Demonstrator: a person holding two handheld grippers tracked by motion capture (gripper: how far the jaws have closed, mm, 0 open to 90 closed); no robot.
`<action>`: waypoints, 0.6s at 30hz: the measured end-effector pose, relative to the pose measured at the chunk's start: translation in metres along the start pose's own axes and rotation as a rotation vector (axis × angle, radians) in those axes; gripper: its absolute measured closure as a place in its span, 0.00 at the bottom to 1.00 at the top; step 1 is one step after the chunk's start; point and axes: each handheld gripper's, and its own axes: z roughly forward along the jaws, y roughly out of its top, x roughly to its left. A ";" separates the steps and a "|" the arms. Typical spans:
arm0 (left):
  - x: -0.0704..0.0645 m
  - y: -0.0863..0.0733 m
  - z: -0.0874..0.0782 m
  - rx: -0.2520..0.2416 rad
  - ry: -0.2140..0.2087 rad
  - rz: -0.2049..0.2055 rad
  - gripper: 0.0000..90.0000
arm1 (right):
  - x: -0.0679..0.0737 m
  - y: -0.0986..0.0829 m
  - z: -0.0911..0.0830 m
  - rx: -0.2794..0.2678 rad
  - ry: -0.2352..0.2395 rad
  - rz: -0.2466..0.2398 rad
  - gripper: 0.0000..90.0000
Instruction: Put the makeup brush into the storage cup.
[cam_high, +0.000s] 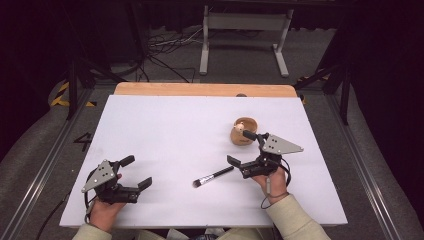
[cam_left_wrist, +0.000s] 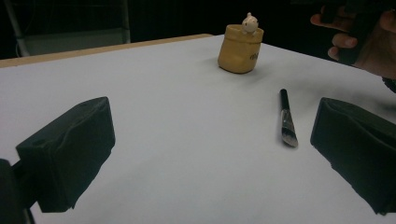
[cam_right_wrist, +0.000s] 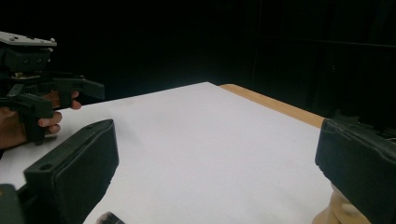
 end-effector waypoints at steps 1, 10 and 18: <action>0.000 0.000 0.000 -0.002 0.001 -0.001 0.01 | 0.001 0.001 0.003 0.003 0.004 -0.003 0.00; -0.001 0.000 -0.001 -0.003 -0.001 -0.013 0.01 | -0.001 0.015 0.016 0.099 0.032 -0.014 0.00; -0.001 0.000 0.000 0.000 -0.002 -0.013 0.01 | 0.000 0.035 0.025 0.206 0.071 -0.061 0.03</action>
